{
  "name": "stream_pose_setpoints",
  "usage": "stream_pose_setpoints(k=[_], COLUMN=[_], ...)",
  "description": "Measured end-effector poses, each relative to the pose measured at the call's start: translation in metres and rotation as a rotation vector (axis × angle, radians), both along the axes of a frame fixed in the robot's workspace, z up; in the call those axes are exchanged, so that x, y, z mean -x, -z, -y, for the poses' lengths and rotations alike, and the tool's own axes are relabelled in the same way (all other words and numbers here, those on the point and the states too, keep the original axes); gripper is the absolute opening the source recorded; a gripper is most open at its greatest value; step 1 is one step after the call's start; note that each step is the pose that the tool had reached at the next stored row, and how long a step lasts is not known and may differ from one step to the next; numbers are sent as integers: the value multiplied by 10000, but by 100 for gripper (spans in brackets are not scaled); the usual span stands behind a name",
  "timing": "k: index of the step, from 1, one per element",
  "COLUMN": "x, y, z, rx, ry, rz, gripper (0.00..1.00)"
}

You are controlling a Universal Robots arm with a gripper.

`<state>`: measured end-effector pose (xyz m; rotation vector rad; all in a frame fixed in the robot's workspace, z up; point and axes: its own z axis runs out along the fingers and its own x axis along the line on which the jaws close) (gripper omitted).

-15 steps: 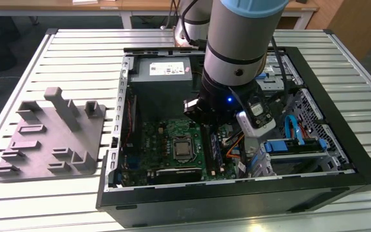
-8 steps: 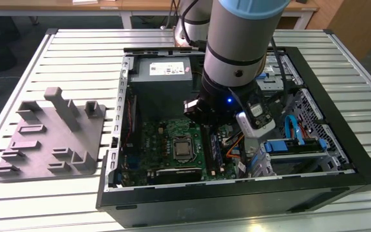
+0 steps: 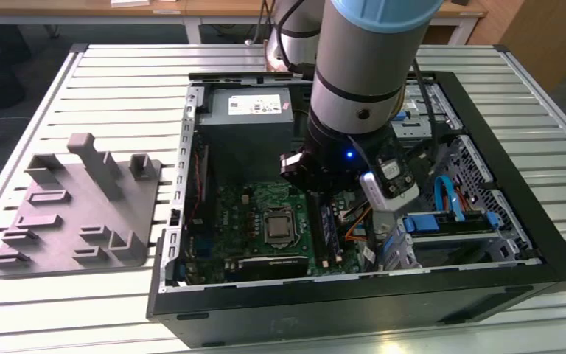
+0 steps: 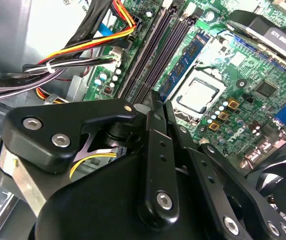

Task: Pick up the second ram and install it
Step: 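Insert the second ram into the second slot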

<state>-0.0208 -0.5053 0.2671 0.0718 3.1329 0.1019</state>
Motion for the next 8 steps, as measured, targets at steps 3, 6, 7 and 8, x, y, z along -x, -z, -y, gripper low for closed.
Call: stream_pose_setpoints(k=[3,6,7,8], x=[0,0,0,0], y=[6,12,14,16], z=[0,0,0,0], rx=[-1,-1,0,-1], ry=[0,0,0,0], rz=[0,0,0,0], gripper=[14,14,14,14])
